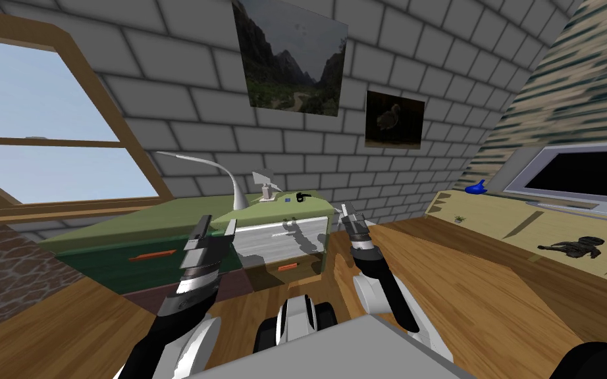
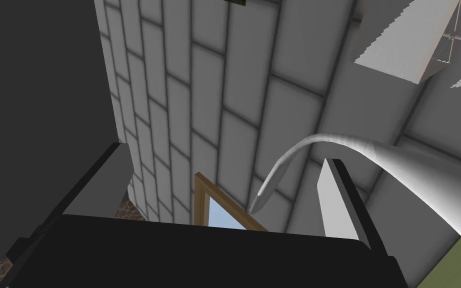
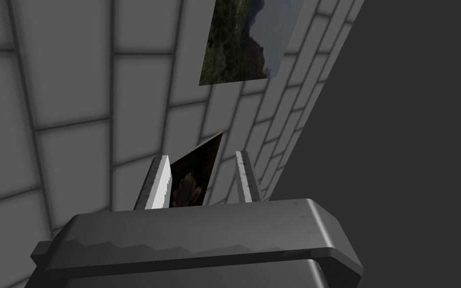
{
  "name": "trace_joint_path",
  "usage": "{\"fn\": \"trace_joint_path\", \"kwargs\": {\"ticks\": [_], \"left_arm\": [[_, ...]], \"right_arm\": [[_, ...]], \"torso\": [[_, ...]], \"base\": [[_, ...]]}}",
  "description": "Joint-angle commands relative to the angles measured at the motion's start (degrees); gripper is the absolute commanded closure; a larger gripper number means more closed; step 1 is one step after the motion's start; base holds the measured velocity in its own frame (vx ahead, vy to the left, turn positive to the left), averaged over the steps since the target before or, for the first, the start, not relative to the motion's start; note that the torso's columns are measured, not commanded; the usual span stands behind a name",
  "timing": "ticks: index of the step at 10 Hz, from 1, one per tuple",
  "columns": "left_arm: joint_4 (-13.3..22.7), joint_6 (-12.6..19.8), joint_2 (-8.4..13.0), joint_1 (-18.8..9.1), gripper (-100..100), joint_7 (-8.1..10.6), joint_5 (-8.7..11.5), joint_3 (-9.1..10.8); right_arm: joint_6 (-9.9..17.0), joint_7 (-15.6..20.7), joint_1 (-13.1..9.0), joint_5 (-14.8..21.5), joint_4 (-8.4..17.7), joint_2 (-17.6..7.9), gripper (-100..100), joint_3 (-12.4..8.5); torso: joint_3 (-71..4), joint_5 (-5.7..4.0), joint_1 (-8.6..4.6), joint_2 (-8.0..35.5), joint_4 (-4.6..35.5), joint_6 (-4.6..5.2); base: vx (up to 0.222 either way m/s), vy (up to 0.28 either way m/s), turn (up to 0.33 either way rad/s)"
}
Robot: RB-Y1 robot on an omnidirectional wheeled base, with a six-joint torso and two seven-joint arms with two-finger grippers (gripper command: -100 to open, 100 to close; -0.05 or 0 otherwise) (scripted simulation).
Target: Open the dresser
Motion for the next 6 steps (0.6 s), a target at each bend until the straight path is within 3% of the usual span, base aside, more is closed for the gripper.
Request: {"fn": "trace_joint_path", "kwargs": {"ticks": [1, 6], "left_arm": [[3.22, -0.20, 2.02, -0.37, -100, 0.14, 0.15, -0.14], [10.69, -0.68, 2.89, -2.00, -100, 0.47, 0.57, -0.04]], "right_arm": [[0.00, 0.00, 0.00, 0.00, 0.00, 0.00, 0, 0.00], [0.00, 0.00, 0.00, 0.00, 0.00, 0.00, 0, 0.00]], "torso": [[0.01, 0.00, 0.02, 0.03, 0.02, -0.01], [0.01, 0.01, 0.04, 0.02, 0.01, -0.01]], "base": [[0.018, -0.038, -0.001], [0.024, -0.039, -0.002]]}}
